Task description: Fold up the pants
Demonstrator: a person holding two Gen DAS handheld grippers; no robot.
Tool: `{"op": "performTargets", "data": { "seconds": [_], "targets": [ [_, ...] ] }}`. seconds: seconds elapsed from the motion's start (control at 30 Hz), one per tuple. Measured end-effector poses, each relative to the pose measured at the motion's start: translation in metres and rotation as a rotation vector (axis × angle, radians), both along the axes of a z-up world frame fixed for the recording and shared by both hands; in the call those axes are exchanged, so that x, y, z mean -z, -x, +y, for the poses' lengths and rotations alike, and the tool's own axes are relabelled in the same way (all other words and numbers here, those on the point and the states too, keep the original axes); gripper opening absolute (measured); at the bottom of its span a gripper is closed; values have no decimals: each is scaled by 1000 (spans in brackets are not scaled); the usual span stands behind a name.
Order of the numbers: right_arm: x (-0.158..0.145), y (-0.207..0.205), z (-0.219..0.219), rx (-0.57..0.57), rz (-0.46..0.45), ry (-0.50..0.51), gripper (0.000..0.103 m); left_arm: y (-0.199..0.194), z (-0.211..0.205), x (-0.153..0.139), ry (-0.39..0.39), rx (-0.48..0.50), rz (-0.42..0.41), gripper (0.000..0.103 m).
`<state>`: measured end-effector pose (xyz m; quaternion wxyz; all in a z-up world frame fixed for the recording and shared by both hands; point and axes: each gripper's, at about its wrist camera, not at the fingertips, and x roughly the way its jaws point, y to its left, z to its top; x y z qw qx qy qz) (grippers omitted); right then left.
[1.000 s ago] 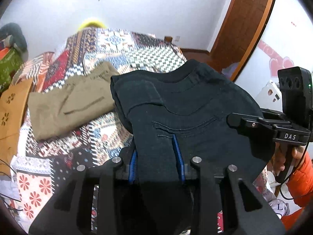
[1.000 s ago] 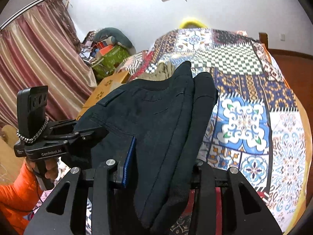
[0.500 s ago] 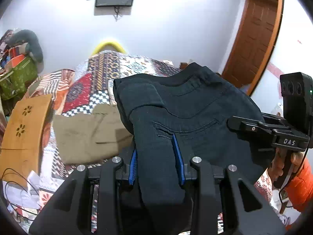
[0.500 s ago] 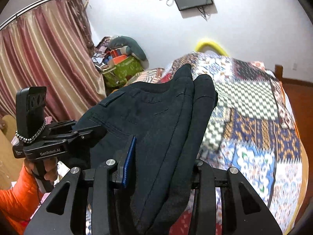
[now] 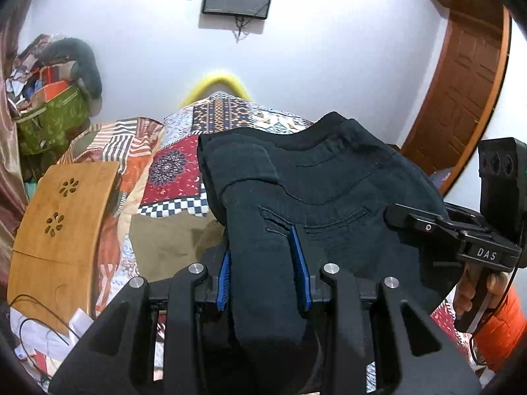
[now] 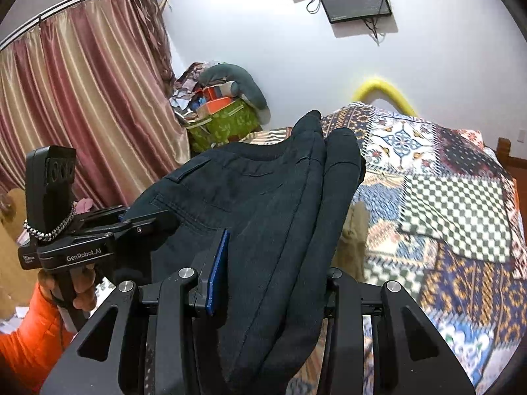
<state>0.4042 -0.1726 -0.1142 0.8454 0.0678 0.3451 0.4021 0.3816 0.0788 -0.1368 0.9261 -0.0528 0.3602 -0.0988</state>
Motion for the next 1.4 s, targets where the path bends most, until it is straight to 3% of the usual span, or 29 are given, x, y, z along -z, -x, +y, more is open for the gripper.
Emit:
{"op": "performTargets", "data": {
  "seconds": [0.23,0.4,0.5,0.6,0.97,1.17,1.4],
  "targets": [
    [21,-32,26,-8,20,39,35,-41,26,28,10,-37,15,33],
    [53,-50,41,-19,62,97,35,-61,38,49,101,17,1,29],
    [77,-57,48,2,73,177,32,-75,35,72,61,-2,59,29],
    [94,-62,33,29,119,186,32,-80,30,96,41,1,113,29],
    [107,-49,1,24,151,271,38,-70,8,154,-49,4,230,29],
    [112,-46,-10,42,174,273,42,-68,1,151,-91,-13,229,29],
    [82,-31,-12,56,116,306,45,-45,0,109,-99,-68,155,29]
  ]
}}
